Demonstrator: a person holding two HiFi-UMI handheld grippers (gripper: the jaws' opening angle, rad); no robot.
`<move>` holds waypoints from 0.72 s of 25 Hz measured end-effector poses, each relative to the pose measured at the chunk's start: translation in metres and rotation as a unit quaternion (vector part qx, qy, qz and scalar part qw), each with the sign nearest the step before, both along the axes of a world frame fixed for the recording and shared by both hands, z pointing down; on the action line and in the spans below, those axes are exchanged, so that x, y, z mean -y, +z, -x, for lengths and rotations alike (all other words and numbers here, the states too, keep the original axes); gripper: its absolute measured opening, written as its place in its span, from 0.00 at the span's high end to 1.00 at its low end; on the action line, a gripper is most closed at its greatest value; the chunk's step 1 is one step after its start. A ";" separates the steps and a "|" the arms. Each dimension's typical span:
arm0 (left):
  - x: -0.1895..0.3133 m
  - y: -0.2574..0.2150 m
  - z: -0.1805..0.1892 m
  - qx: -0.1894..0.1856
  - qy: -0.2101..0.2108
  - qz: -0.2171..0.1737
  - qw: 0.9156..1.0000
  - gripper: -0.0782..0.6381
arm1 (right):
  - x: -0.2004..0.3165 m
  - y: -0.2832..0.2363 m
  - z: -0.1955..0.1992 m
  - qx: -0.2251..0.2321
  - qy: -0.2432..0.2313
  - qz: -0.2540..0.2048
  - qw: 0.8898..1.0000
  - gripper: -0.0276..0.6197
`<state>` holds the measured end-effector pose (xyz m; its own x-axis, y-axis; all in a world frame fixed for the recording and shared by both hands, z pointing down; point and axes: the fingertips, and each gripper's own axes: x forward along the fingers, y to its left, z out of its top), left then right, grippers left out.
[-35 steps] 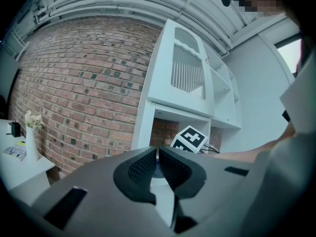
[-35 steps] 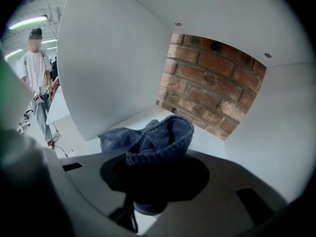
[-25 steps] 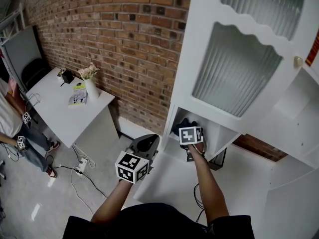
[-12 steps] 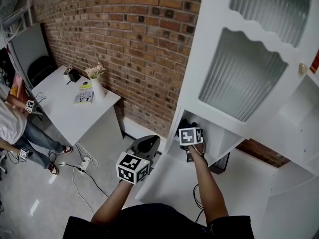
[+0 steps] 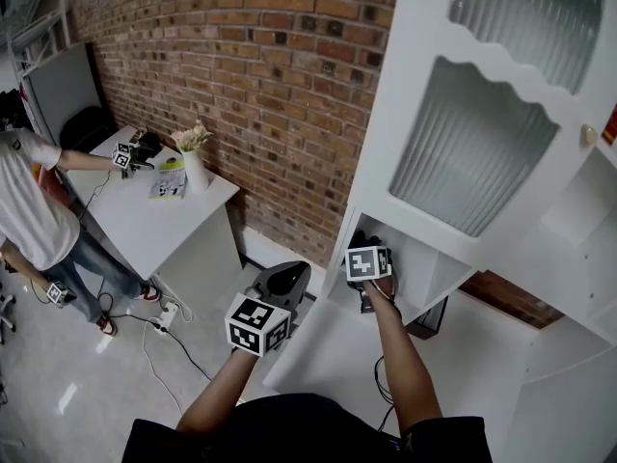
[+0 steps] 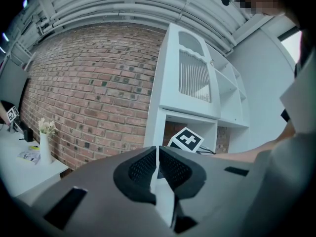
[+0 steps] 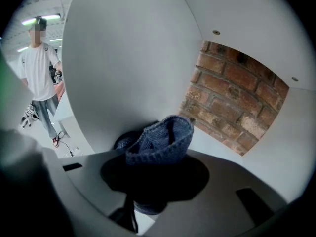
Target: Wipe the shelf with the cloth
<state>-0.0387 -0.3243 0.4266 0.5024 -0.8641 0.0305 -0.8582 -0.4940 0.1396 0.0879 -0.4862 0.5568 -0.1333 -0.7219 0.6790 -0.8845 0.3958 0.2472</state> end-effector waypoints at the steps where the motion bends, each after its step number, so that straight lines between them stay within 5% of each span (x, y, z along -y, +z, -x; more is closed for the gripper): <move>1: -0.001 0.000 0.000 0.000 0.000 0.000 1.000 0.85 | 0.000 0.000 0.000 0.002 0.000 0.001 1.000 0.74; 18: -0.025 -0.005 0.003 -0.002 0.009 -0.003 1.000 0.85 | -0.037 -0.004 0.013 0.031 -0.019 -0.002 0.999 0.74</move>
